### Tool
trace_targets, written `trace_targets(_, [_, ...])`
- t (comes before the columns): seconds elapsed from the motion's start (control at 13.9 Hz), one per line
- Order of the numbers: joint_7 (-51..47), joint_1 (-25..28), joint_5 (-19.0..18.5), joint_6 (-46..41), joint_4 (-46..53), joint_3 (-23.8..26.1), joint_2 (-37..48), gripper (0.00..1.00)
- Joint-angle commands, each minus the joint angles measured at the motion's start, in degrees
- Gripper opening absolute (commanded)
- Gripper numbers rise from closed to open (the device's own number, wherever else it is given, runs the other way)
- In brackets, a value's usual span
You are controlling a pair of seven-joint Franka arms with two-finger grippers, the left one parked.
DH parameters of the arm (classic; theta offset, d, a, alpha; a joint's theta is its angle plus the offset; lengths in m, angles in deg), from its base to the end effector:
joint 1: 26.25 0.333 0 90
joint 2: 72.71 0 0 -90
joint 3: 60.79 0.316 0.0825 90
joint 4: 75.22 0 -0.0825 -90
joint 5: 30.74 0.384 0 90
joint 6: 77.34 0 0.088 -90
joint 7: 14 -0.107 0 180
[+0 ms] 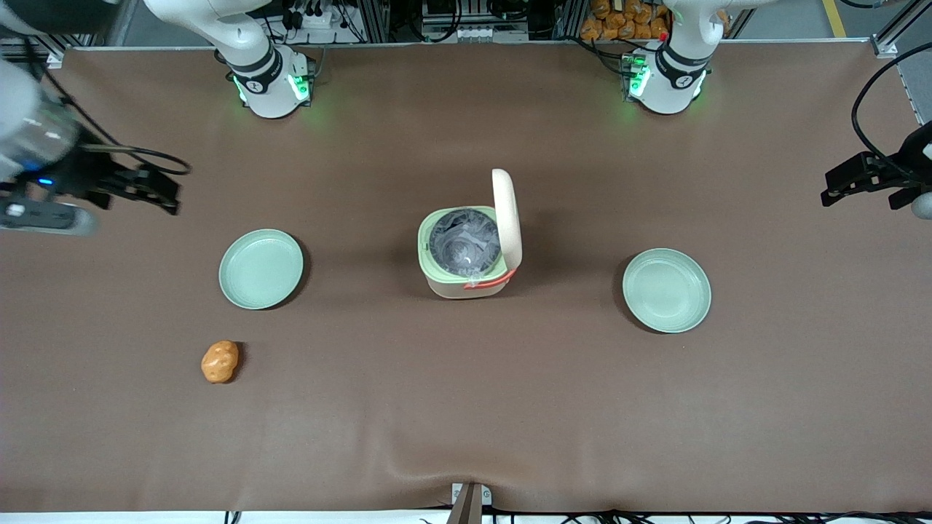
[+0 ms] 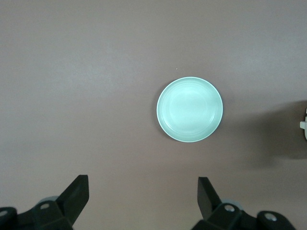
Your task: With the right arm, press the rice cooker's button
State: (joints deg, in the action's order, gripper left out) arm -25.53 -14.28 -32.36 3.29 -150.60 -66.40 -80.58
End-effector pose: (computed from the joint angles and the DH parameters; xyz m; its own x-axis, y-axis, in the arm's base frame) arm 0.5757 0.0656 0.6513 0.9949 -0.0943 -0.0357 -0.0925 -0.9945 0.0496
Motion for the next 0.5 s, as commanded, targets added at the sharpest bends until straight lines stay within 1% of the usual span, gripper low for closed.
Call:
trace_targets(0.0, [3.7, -4.6, 1.1, 0.7, -3.8, 1.2, 2.8, 1.00])
trace_targets(0.22, [6.0, -7.0, 2.5, 3.6, -8.9, 1.2, 5.7, 1.00])
trace_targets(0.43, [6.0, -7.0, 2.7, 7.2, -14.6, 1.3, 9.4, 1.00])
